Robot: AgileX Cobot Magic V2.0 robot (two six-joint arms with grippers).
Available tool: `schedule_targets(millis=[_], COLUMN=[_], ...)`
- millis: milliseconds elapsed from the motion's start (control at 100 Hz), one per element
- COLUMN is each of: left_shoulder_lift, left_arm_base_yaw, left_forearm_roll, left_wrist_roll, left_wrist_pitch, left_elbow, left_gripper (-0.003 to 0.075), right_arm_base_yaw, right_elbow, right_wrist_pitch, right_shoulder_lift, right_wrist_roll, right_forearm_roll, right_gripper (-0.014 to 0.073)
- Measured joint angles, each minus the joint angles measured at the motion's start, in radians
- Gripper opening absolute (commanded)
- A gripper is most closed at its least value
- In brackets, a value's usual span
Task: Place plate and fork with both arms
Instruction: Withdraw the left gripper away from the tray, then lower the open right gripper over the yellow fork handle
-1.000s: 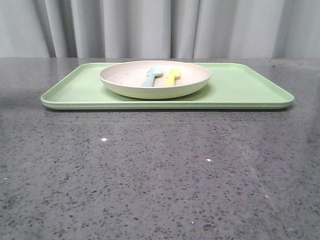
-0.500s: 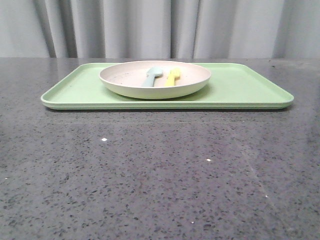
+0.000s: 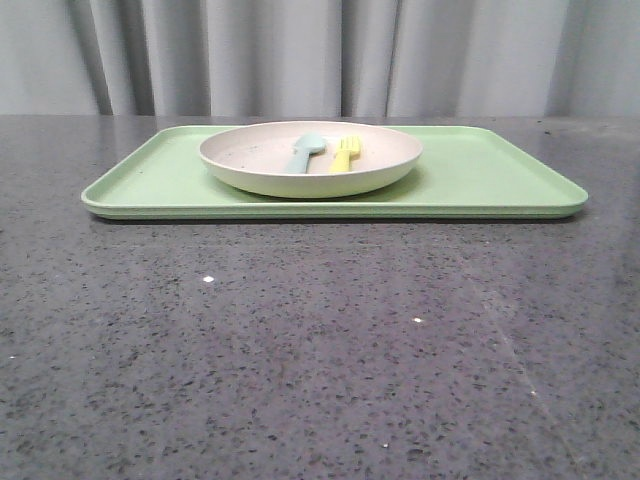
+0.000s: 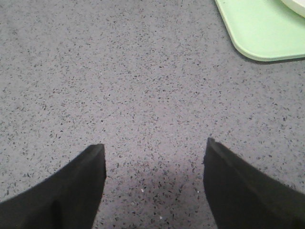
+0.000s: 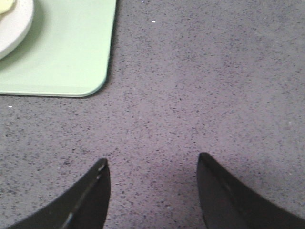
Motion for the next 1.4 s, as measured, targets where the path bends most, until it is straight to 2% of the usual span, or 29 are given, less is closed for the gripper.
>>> schedule_targets(millis=[290, 430, 750, 1110, 1400], left_shoulder_lift=[-0.002, -0.002, -0.002, -0.002, -0.002], left_arm_base_yaw=[0.0, 0.0, 0.0, 0.0, 0.0], left_forearm_roll=[0.0, 0.0, 0.0, 0.0, 0.0], left_wrist_roll=[-0.001, -0.001, -0.001, -0.001, -0.001], left_wrist_pitch=[0.0, 0.0, 0.0, 0.0, 0.0], left_elbow=[0.006, 0.006, 0.006, 0.006, 0.006], left_gripper=[0.0441, 0.0441, 0.0441, 0.0441, 0.0441], right_arm_base_yaw=[0.0, 0.025, 0.223, 0.446, 0.554], right_elbow=[-0.174, -0.291, -0.495, -0.705, -0.842], right_wrist_pitch=[0.022, 0.067, 0.076, 0.033, 0.039], right_shoulder_lift=[0.084, 0.184, 0.493, 0.828, 1.031], right_wrist_roll=[-0.037, -0.043, -0.013, 0.255, 0.527], right_forearm_roll=[0.16, 0.185, 0.184, -0.026, -0.201], right_gripper=[0.0412, 0.0412, 0.0402, 0.0402, 0.0402])
